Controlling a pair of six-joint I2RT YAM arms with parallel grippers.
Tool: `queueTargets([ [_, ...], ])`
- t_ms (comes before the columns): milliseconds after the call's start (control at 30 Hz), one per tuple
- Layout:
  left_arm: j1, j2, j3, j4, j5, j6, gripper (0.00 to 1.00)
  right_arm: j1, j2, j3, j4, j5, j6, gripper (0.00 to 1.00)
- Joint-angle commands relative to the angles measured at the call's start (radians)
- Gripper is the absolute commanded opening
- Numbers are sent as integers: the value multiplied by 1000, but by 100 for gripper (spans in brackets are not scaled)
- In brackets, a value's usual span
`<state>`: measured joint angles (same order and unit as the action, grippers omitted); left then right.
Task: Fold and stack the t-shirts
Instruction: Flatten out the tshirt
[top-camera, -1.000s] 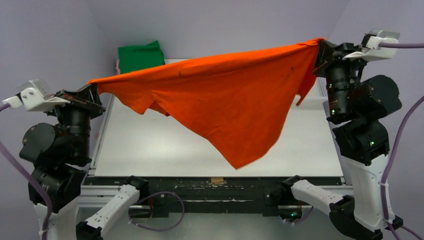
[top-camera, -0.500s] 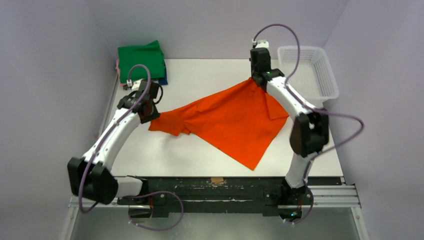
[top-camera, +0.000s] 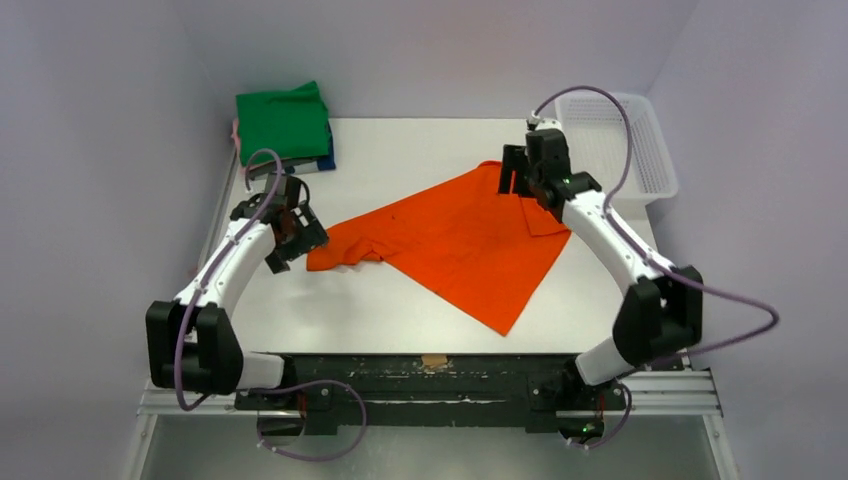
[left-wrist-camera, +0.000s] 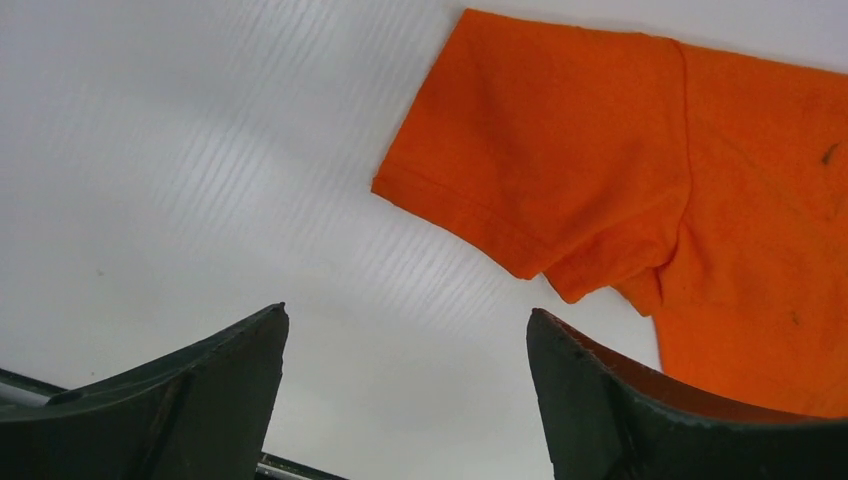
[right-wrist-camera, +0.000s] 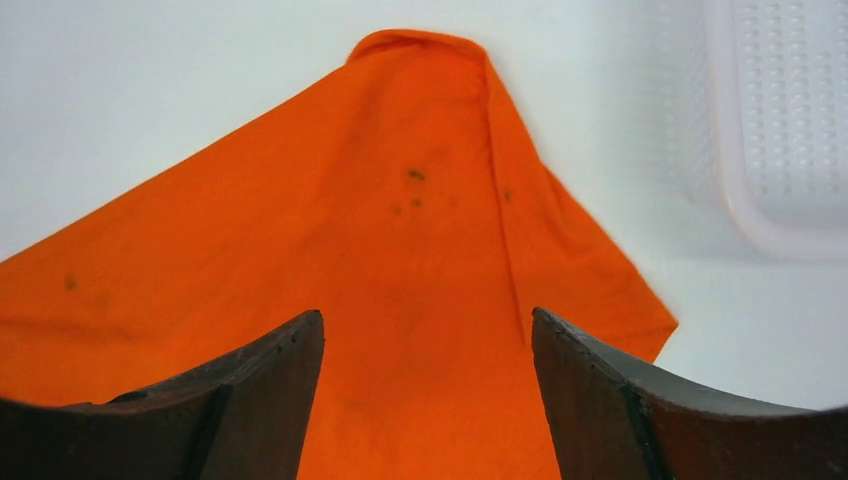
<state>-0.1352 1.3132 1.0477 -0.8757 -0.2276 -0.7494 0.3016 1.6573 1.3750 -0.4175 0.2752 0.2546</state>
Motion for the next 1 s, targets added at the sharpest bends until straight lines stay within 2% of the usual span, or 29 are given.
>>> queueTargets([
  [0, 81, 115, -47, 132, 211, -13, 82, 39, -184, -222, -3, -159, 114, 75],
  [167, 85, 249, -18, 184, 253, -52, 81, 106, -322, -363, -89, -171, 160, 77],
  [367, 85, 344, -5, 242, 296, -104, 81, 224, -401, -521, -83, -272, 207, 77],
  [500, 85, 322, -20, 221, 260, -117, 80, 298, -328, -577, -146, -329, 262, 77],
  [667, 84, 296, -46, 217, 237, -129, 80, 367, -329, -608, -249, -264, 254, 77],
  [800, 85, 275, -56, 215, 240, -137, 79, 415, -312, -614, -305, -236, 281, 74],
  [967, 85, 230, -77, 202, 202, -142, 79, 420, -274, -654, -275, -185, 322, 65],
])
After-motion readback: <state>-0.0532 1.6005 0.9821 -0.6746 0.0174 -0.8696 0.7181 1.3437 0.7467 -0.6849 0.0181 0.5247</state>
